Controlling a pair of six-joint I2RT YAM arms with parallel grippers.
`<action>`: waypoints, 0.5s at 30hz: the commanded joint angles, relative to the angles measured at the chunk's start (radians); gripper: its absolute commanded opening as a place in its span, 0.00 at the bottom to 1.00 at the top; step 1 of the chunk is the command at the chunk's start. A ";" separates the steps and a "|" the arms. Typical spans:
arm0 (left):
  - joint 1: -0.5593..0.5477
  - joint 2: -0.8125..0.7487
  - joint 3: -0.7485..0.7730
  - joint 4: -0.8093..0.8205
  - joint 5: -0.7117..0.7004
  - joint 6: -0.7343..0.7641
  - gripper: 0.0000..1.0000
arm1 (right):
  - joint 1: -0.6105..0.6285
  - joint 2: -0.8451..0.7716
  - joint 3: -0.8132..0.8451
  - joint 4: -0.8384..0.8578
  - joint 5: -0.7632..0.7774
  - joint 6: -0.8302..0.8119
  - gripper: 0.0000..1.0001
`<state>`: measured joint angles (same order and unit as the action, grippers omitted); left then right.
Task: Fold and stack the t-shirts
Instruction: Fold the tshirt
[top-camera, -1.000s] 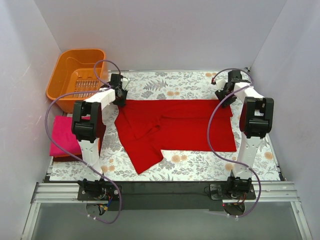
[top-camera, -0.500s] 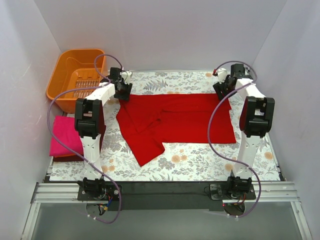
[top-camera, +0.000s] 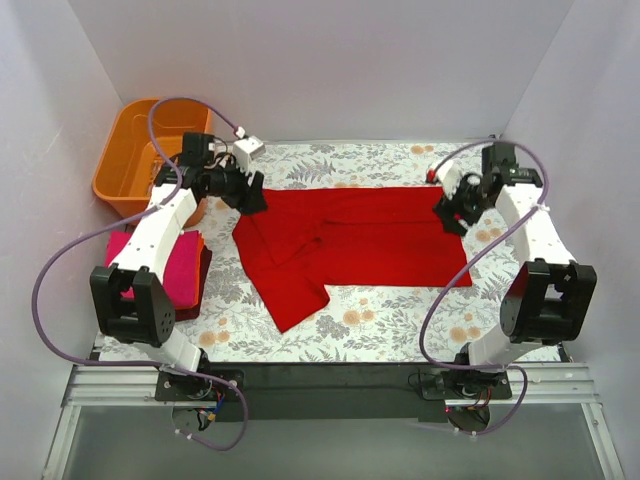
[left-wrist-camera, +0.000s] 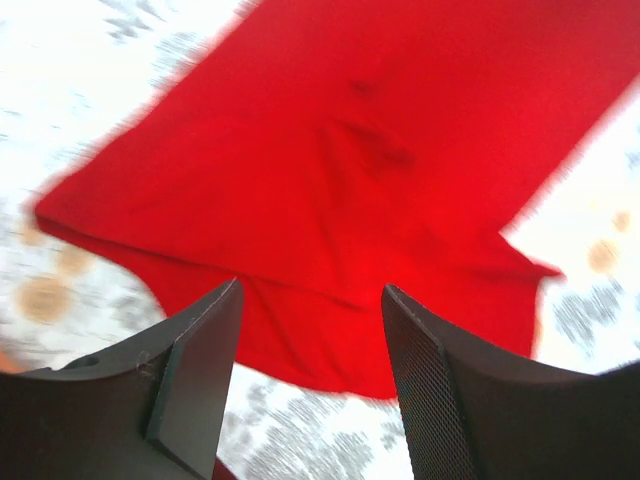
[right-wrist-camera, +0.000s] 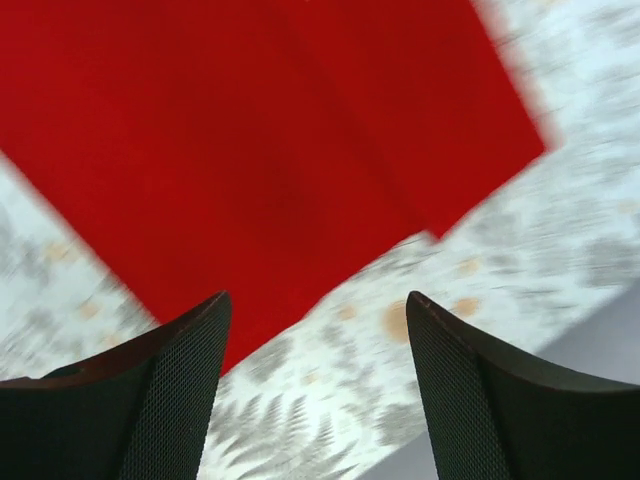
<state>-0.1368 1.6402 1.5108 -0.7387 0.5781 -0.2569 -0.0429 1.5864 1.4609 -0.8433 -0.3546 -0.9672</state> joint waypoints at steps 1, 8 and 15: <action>-0.004 -0.069 -0.135 -0.109 0.150 0.117 0.57 | -0.003 -0.058 -0.216 -0.227 0.025 -0.229 0.74; -0.038 -0.190 -0.322 -0.128 0.152 0.156 0.56 | -0.009 -0.152 -0.488 -0.126 0.203 -0.378 0.60; -0.050 -0.224 -0.386 -0.122 0.128 0.137 0.56 | -0.006 -0.100 -0.547 0.029 0.244 -0.383 0.47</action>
<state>-0.1814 1.4773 1.1313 -0.8680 0.6926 -0.1337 -0.0456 1.4708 0.9325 -0.9100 -0.1574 -1.2903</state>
